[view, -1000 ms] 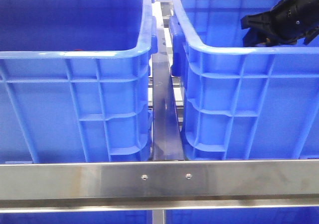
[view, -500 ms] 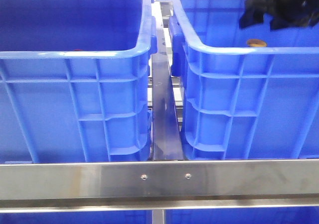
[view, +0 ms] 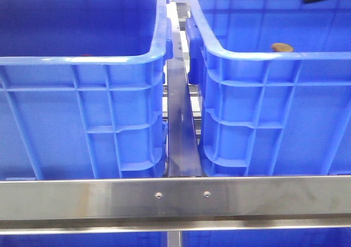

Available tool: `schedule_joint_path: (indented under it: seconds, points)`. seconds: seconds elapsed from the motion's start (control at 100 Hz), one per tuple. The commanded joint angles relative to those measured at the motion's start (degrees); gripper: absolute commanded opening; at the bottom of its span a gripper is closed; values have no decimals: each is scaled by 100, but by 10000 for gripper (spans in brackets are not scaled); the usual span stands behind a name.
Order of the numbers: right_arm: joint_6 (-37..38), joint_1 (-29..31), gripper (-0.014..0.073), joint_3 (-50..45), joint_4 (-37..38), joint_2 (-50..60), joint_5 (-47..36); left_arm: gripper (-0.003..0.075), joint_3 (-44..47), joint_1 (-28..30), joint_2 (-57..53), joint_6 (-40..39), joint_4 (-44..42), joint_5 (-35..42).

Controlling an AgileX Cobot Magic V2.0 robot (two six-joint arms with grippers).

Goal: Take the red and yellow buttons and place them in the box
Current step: 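Raise the right gripper and lower the left gripper into the button bin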

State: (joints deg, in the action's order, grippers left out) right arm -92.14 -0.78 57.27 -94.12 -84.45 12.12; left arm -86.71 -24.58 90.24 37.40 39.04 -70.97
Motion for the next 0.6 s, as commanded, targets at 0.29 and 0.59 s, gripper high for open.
schedule_joint_path:
  seconds: [0.29,0.59]
  points:
    - [-48,0,-61,-1235,-147,1904,234,544,-199,-42,-266,-38,300,-87]
    - [-48,0,-61,-2313,-187,3360,234,544,-199,-42,-266,-38,300,-87]
